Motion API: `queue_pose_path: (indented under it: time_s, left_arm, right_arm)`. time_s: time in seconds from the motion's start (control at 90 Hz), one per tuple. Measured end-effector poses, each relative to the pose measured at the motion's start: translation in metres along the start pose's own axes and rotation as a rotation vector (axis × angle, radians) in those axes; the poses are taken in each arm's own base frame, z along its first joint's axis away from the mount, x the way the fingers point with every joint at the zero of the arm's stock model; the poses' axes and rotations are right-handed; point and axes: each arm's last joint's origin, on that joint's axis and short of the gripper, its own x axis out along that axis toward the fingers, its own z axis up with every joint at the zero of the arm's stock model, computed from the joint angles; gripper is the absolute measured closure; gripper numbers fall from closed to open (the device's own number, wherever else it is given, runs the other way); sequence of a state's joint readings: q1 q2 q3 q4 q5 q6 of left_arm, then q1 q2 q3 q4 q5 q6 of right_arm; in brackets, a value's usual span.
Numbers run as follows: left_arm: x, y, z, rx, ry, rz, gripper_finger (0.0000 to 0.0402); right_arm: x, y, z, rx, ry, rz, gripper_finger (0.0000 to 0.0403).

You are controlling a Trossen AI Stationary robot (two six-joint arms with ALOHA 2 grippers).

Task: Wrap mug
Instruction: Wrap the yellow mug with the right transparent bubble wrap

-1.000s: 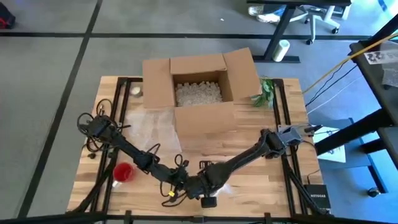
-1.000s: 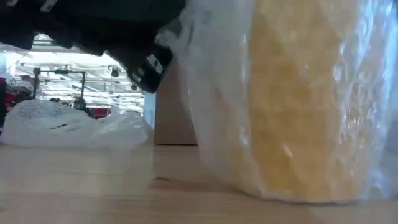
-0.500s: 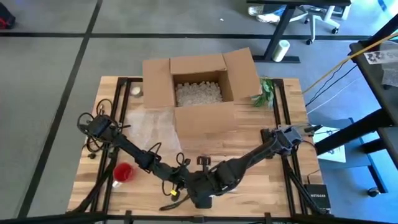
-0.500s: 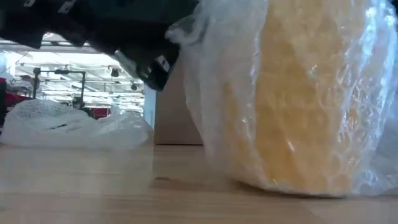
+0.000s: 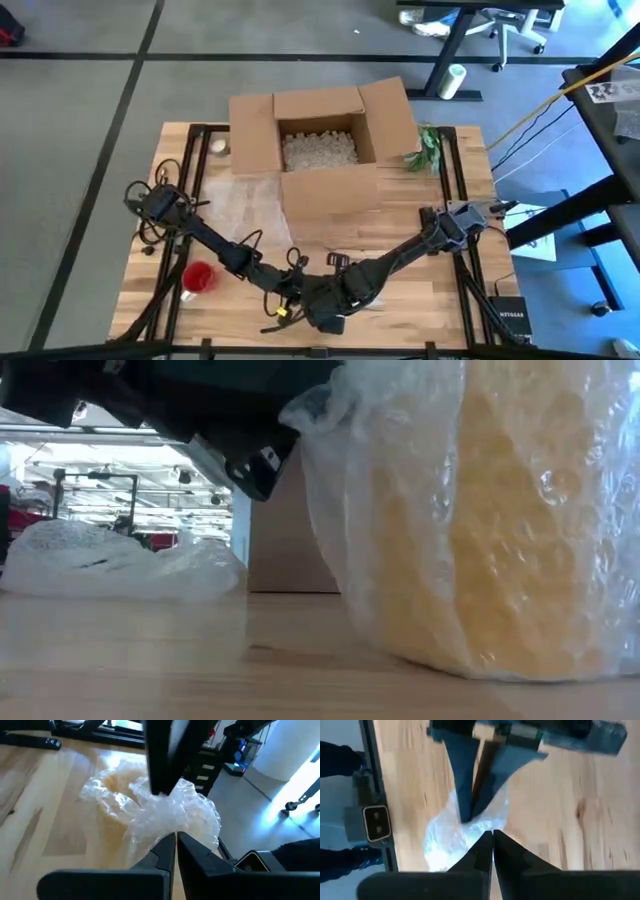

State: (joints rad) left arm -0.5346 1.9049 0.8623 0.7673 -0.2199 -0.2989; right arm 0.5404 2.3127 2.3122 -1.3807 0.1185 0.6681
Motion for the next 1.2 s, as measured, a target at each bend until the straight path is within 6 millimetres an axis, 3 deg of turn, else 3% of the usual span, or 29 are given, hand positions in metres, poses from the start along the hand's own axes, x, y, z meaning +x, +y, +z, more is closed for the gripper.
queue_pose_path:
  time_s: [0.256, 0.567, 0.889, 1.2]
  left_arm:
    - [-0.001, -0.001, 0.002, -0.003, -0.01, -0.003, 0.0402]
    - [-0.025, -0.017, 0.03, 0.02, 0.004, -0.029, 0.0402]
    - [-0.043, -0.033, 0.012, -0.053, 0.194, 0.038, 0.0402]
    - [-0.04, -0.032, 0.02, -0.007, 0.12, 0.037, 0.0402]
  right_arm:
    - [0.006, 0.012, -0.007, -0.017, -0.012, -0.019, 0.0403]
    - [0.057, 0.013, -0.016, -0.041, 0.063, -0.025, 0.0403]
    - [0.1, -0.005, -0.012, -0.095, 0.102, 0.102, 0.0403]
    - [0.098, -0.015, 0.008, -0.078, -0.021, 0.149, 0.0403]
